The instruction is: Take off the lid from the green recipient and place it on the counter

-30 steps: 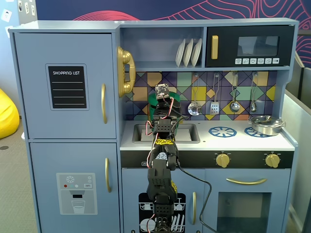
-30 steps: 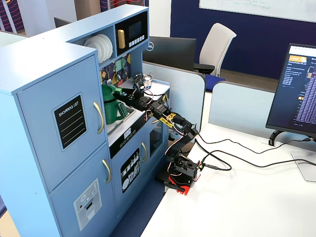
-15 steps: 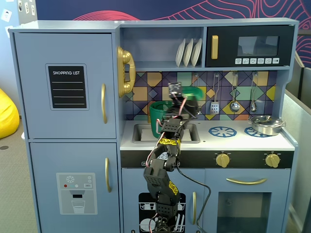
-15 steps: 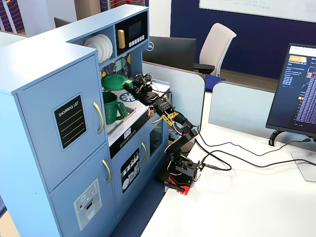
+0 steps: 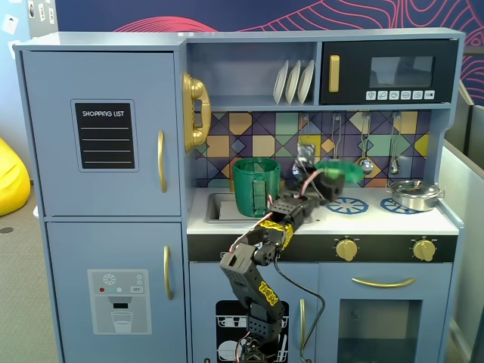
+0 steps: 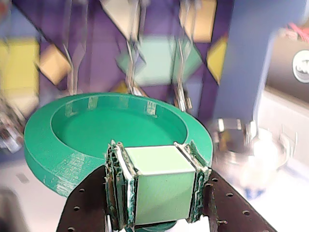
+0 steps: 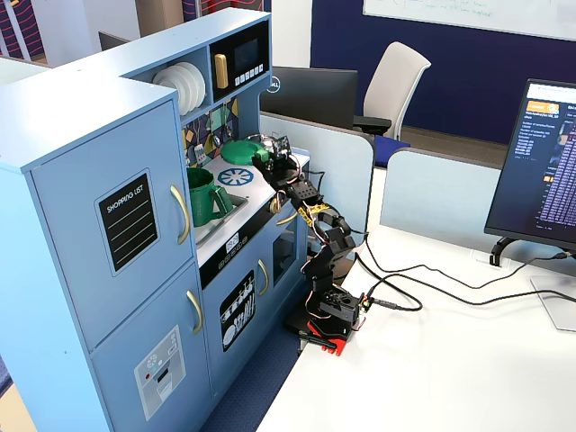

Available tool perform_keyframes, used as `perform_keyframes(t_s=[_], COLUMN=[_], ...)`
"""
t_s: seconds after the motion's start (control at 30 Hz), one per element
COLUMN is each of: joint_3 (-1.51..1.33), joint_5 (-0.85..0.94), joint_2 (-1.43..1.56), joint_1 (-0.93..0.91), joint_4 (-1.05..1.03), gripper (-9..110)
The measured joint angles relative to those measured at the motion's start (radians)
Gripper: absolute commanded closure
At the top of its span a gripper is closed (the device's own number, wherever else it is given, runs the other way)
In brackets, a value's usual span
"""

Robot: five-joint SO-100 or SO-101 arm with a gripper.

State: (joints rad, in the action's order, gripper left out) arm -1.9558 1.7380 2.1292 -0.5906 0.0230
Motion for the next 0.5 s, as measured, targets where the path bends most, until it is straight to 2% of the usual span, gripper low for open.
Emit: perform_keyframes(t_s=[0.5], joint_3=[-0.333], joint_5=[-0.011], joint_2=[-0.104], joint_1=[-0.018], joint_4=[0.348], gripper=[101])
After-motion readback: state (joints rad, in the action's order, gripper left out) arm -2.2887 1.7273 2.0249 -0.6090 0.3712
